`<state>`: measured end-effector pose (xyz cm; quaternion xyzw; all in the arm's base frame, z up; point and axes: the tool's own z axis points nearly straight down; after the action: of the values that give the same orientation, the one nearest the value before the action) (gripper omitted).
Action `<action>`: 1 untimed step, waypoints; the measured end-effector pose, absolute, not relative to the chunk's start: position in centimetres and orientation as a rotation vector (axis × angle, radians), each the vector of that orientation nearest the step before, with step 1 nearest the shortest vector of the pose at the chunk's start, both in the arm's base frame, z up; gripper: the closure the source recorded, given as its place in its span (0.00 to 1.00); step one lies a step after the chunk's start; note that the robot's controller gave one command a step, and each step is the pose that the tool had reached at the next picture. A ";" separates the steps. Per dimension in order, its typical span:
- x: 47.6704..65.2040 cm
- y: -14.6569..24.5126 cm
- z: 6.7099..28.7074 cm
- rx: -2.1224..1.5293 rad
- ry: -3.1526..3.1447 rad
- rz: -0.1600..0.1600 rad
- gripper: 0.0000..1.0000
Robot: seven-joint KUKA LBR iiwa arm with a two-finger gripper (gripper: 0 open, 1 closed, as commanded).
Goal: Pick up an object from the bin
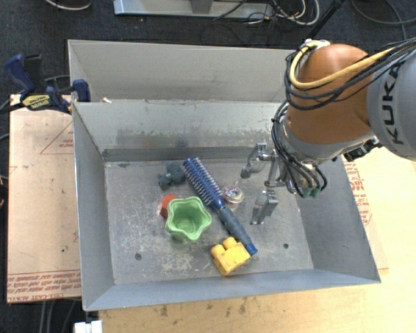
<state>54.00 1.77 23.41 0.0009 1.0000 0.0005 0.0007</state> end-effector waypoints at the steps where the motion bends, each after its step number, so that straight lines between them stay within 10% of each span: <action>1: 57.8 3.4 27.4 -0.127 3.131 0.002 0.00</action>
Offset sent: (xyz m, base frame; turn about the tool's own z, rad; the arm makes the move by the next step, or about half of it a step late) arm 0.0358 0.0157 0.0379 -0.0850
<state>57.80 3.39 27.37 -0.0407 0.9992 0.0006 0.0042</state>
